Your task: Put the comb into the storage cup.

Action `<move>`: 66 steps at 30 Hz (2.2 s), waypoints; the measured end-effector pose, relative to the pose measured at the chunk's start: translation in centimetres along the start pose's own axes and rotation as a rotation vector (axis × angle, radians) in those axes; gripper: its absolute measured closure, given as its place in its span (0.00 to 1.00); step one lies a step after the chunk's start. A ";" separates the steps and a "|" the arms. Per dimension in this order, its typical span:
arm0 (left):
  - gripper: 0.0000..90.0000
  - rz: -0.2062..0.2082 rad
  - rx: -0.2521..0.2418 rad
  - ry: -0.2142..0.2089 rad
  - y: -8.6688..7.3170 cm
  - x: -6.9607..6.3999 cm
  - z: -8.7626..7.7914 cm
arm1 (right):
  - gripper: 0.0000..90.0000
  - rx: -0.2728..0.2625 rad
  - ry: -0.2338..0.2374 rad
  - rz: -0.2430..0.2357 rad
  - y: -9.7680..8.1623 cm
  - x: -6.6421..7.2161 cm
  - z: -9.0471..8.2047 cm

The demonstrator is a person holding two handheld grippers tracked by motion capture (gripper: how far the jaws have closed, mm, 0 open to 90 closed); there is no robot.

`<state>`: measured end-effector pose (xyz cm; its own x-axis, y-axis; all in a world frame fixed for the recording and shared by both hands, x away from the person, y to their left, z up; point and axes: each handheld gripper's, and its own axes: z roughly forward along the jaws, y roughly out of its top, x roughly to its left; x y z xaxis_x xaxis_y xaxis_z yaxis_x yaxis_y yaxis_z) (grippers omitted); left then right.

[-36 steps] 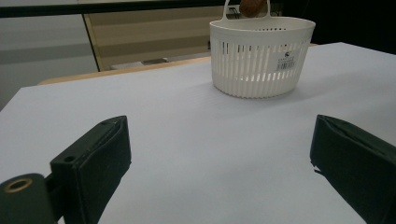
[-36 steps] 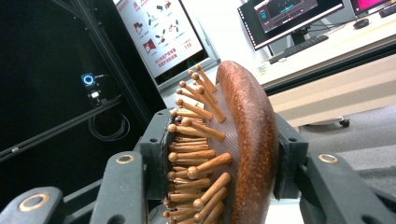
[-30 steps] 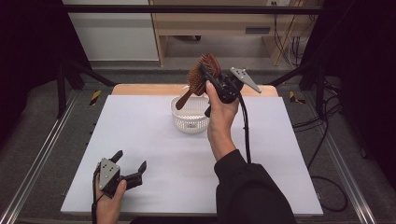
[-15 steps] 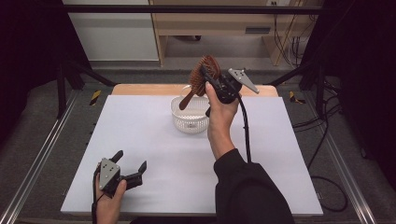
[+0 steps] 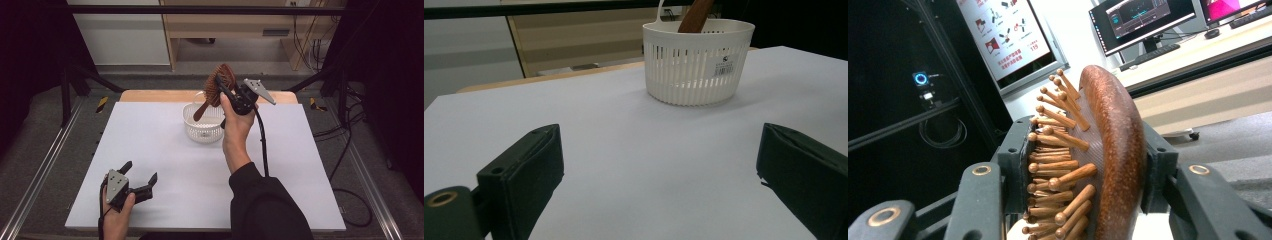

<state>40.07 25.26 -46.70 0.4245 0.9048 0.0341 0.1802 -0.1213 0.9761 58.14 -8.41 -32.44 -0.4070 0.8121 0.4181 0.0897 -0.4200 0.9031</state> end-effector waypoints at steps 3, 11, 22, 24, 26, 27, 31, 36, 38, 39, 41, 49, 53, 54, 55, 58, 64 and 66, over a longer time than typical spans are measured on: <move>0.05 0.004 0.003 -0.002 0.0 -0.1 0.0 | 0.56 0.000 -0.005 0.008 -0.2 -0.3 0.0; 0.05 0.001 0.001 -0.003 0.0 0.0 0.0 | 0.56 0.014 -0.017 0.003 -1.3 -0.7 0.1; 0.05 0.005 0.005 -0.011 0.0 -0.1 0.1 | 0.56 0.031 -0.026 0.005 -3.2 -1.0 0.3; 0.05 0.003 0.005 -0.012 0.0 -0.1 0.1 | 0.56 0.034 -0.028 0.004 -3.3 -0.9 0.3; 0.05 0.003 0.005 -0.013 0.0 -0.1 0.1 | 0.56 0.036 -0.027 0.005 -3.5 -0.9 0.4; 0.05 0.004 0.005 -0.014 0.0 -0.1 0.1 | 0.56 0.036 -0.028 0.007 -3.5 -0.9 0.4; 0.05 0.005 0.003 -0.019 0.0 -0.2 0.1 | 0.56 0.037 -0.032 0.015 -3.8 -1.0 0.5; 0.05 0.005 0.003 -0.017 0.0 -0.2 0.1 | 0.56 0.041 -0.037 0.022 -4.2 -1.1 0.6; 0.05 0.006 0.004 -0.018 0.0 -0.1 0.1 | 0.56 0.041 -0.037 0.021 -4.2 -1.1 0.6; 0.05 0.006 0.004 -0.017 0.0 -0.1 0.1 | 0.56 0.041 -0.037 0.021 -4.3 -1.1 0.6; 0.05 0.006 0.003 -0.017 0.0 -0.1 0.1 | 0.56 0.042 -0.037 0.023 -4.3 -1.1 0.6; 0.05 0.005 0.003 -0.017 0.0 -0.1 0.1 | 0.56 0.041 -0.040 0.032 -4.6 -1.3 0.7; 0.05 0.005 0.003 -0.018 0.0 -0.1 0.1 | 0.56 0.043 -0.044 0.037 -4.7 -1.4 0.7; 0.05 0.005 0.003 -0.018 0.0 -0.1 0.1 | 0.56 0.042 -0.044 0.037 -4.8 -1.4 0.7; 0.05 0.005 0.003 -0.018 0.0 -0.1 0.1 | 0.56 0.043 -0.044 0.038 -4.8 -1.4 0.7; 0.05 0.006 0.003 -0.018 0.0 -0.1 0.1 | 0.56 0.045 -0.042 0.042 -4.9 -1.4 0.7; 0.05 0.006 0.004 -0.019 0.0 -0.2 0.1 | 0.56 0.044 -0.043 0.047 -5.2 -1.4 0.9; 0.05 0.004 0.004 -0.018 -0.1 -0.2 0.1 | 0.56 0.044 -0.045 0.057 -5.3 -1.4 1.1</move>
<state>40.09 25.09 -46.78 0.4412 0.8967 0.0344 0.1819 -0.1269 0.9751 59.21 -6.93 -37.68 -0.3588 0.8054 0.4717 0.1514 -0.4485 0.8809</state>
